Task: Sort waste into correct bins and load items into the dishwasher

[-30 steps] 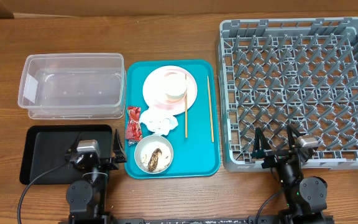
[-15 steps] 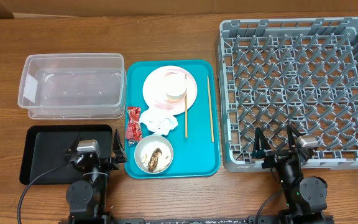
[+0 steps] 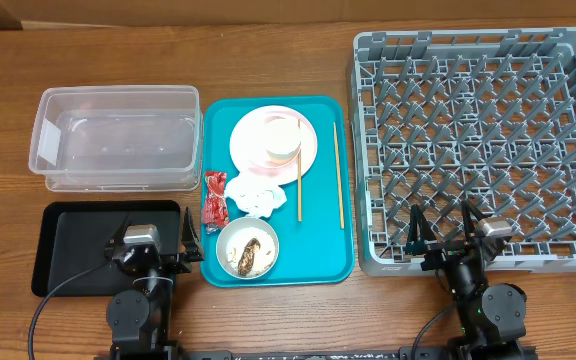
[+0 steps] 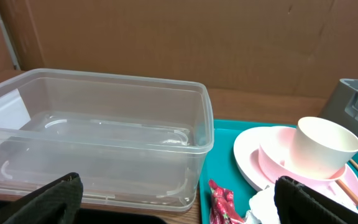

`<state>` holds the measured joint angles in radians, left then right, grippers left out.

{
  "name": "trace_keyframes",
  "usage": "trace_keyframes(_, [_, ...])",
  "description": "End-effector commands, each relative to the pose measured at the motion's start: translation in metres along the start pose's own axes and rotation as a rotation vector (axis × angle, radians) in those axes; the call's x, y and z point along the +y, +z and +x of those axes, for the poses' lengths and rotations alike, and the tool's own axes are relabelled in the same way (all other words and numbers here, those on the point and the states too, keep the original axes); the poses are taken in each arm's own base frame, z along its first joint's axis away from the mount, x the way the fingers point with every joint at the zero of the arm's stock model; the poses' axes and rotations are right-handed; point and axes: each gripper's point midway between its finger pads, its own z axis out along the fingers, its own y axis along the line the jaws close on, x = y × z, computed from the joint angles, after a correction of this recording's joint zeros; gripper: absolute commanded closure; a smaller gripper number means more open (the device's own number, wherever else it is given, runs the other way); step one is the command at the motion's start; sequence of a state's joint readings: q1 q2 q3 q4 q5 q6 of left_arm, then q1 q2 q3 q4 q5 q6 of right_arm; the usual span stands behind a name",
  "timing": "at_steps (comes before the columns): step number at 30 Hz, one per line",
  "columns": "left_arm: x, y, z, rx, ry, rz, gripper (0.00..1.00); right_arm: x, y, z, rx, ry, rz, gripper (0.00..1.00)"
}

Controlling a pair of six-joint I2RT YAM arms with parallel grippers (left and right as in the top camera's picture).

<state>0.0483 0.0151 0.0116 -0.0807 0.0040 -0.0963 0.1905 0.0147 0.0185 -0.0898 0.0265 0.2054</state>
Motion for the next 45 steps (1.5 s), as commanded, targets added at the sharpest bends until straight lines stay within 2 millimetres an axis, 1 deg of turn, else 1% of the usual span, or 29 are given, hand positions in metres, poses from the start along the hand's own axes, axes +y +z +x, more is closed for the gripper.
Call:
trace_keyframes(1, [-0.0008,-0.0001,0.0,-0.007,0.022,0.006,0.0,-0.001,0.0,0.0002,-0.01,-0.004,0.001,0.0])
trace_keyframes(29, [-0.0022,-0.0002,0.0,-0.007,0.022,0.014,0.0,-0.001,0.0,0.0002,-0.01,-0.004,0.001,0.0])
trace_keyframes(31, [-0.0013,-0.0001,-0.0002,-0.008,0.023,0.009,0.0,-0.001,0.0,0.0001,-0.011,-0.004,0.001,0.0])
trace_keyframes(33, [0.0041,-0.0002,-0.0016,-0.014,0.022,-0.022,0.0,-0.001,0.0,0.0001,-0.011,-0.004,0.001,0.0])
trace_keyframes(42, [0.0046,-0.0002,-0.0015,-0.014,0.022,-0.025,0.0,-0.001,0.0,0.0001,-0.011,-0.004,0.001,0.0])
trace_keyframes(45, [0.0003,-0.0003,-0.0075,-0.038,0.021,-0.001,0.0,-0.001,0.0,0.0001,-0.011,-0.004,0.001,0.0])
